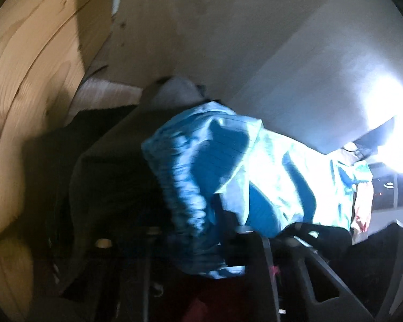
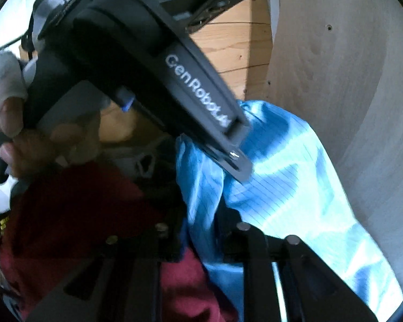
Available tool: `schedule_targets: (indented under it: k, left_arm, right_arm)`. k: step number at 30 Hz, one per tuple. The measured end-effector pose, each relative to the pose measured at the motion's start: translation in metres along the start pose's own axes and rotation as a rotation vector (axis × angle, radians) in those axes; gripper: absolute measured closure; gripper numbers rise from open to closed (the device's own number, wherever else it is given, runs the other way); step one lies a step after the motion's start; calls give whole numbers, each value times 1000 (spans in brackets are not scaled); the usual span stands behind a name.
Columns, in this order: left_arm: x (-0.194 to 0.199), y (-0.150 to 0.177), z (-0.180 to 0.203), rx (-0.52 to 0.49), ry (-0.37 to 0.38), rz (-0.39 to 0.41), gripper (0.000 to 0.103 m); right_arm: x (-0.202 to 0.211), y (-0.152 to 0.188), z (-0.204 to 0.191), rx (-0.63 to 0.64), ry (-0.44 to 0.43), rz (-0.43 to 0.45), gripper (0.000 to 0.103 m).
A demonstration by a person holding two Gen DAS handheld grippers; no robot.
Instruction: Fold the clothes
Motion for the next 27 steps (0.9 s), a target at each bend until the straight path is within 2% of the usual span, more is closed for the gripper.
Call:
schedule_targets:
  k: [3,5,6,9,12,16,17,18,20,21,24,27]
  left_arm:
    - [20,-2,11,-45,-12,51,94]
    - [36,-7,19,-66,-8,81,94]
    - [44,-10,24,-76,-7,97,94]
    - [64,-19,44,-118,8,139,95]
    - [84,-27,63,-174,20,165,95]
    - [85,-33,81,-195,14,164,95]
    - [80,-34,81,-202,-3,152,95]
    - [77,-33,83,-210,-18,141,95]
    - [74,-31,92,-221,-23,138,95]
    - [73,-30,97,-227,-23,138,95]
    - [72,-29,119,-253,-18,142,95]
    - [71,-27,144,-279,6,149,95]
  right_arm:
    - [38,5,43,-132,-26,9,59]
    - [63,9,72,-219,-44,16,59]
    - [75,13,93,-267,-22,20,59]
    - [116,60,177,-364,193,-33,59]
    - [151,126,220,-440,320,-147,59]
    - [171,212,247,-506,459,-286,59]
    - [153,216,248,-533,463,-320,59]
    - [153,223,249,-563,473,-325,59]
    - [168,242,251,-624,499,-318,60]
    - [184,246,253,-655,501,-287,60]
    - [249,262,243,-700,550,-212,60]
    - [290,296,229,-746,618,-206,60]
Point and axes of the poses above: each gripper's, at about its wrist camera, not at the fingertips, and x roughly against the way its jaws point, z to its right, y to its underside, the point moved 8 cm from there along -x, roughly the way its jaws point, and after that the axes turned 11 degrees about y, right-handed, at the moved point
